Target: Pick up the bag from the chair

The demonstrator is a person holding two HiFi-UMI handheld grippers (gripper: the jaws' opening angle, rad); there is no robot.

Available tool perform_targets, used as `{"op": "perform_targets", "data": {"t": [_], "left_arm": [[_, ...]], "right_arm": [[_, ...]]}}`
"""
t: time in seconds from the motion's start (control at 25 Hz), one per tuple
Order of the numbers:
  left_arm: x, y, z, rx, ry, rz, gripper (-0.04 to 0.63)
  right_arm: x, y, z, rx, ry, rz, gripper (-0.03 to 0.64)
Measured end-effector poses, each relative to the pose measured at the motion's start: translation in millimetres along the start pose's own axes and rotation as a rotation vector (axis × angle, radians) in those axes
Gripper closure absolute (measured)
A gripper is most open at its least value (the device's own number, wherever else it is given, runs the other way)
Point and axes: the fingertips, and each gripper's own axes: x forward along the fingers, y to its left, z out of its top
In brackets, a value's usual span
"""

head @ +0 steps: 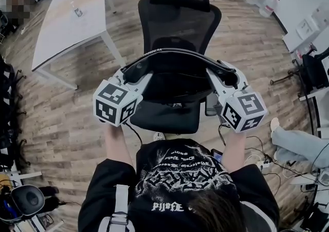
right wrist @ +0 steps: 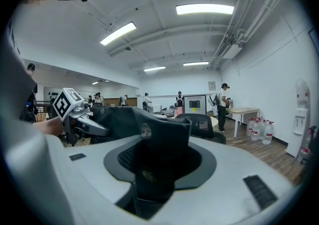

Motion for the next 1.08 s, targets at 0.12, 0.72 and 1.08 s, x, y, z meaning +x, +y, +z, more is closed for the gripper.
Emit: {"op": "perform_targets", "data": {"t": [0.12, 0.72, 1.08], "left_arm": [[0, -7, -2, -0.001, -0.002, 0.002, 0.531], [-2, -24, -3, 0.015, 0.001, 0.019, 0.531], [-9, -23, -6, 0.015, 0.007, 0.024, 0.531]], "right_arm": [[-7, -1, -2, -0.015, -0.015, 0.000, 0.456], [-23, -4, -7, -0.024, -0.035, -0.003, 0.459], [-23, 3, -7, -0.028, -0.032, -0.003, 0.462]]}}
